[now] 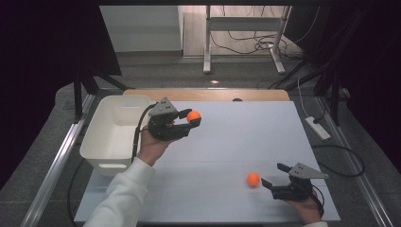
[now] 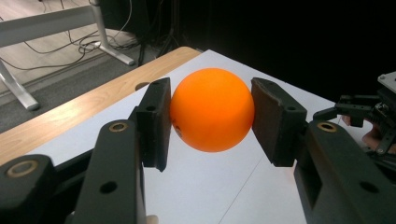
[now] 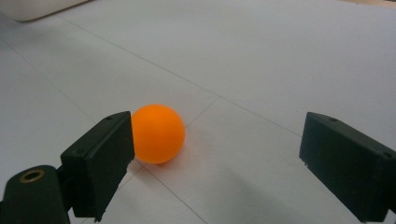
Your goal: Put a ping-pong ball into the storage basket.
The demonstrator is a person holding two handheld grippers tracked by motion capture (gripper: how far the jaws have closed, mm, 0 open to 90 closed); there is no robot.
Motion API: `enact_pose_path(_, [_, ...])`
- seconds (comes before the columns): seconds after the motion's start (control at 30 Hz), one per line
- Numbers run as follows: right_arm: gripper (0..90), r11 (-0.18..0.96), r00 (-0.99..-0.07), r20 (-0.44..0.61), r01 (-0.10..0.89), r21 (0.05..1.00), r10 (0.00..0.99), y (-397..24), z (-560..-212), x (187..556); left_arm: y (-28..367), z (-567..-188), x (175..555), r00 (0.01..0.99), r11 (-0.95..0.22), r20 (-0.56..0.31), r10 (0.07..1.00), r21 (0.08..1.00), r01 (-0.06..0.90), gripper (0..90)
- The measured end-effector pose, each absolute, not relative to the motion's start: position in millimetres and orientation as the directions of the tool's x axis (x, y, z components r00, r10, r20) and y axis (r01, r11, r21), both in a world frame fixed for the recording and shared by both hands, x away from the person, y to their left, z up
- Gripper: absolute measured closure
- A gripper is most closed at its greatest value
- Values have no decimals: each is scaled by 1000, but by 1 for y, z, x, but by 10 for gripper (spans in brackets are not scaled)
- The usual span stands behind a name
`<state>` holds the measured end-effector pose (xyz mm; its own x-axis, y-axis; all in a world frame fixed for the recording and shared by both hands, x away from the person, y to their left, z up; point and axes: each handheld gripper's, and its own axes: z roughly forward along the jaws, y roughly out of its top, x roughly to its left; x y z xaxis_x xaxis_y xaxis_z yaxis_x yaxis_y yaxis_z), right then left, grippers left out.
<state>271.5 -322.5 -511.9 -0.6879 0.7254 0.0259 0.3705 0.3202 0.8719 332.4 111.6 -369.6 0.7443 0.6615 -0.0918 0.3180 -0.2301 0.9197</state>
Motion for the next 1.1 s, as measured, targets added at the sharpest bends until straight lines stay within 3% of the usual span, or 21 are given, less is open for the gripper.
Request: enact_pose_path(1.1, [99,321,-687,26,372,871,726,-322,-512,271,139,-356,333,705,-191,-96,703,929,317,511])
